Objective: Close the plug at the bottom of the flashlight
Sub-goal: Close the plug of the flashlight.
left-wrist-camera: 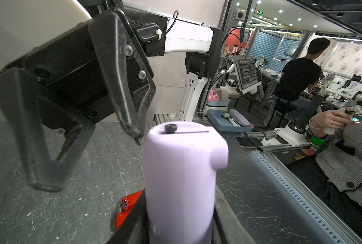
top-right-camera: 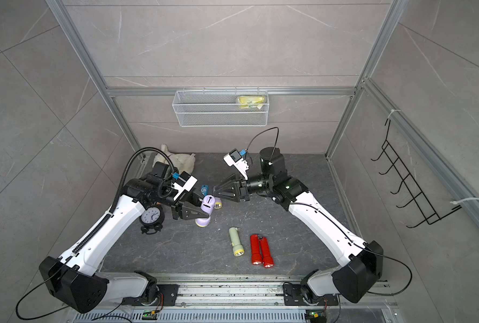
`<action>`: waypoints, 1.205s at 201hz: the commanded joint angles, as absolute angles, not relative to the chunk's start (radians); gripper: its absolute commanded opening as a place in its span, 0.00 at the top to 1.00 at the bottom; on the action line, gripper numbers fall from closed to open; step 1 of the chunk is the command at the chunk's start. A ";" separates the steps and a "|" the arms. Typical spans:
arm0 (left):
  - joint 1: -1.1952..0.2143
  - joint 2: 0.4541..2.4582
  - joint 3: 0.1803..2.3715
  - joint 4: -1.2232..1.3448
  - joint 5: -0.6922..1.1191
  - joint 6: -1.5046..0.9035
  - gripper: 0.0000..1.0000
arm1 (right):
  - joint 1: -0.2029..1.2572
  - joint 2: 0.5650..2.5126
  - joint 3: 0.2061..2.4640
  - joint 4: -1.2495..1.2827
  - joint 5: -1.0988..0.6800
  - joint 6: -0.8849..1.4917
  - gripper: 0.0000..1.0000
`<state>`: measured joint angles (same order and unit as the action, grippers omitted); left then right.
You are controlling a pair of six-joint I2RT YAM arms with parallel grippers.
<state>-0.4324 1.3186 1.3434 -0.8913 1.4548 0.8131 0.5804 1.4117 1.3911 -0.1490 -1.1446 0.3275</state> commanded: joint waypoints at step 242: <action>-0.434 1.303 1.350 -0.881 1.506 0.831 1.00 | 0.660 1.481 1.476 -0.264 -1.132 0.249 0.72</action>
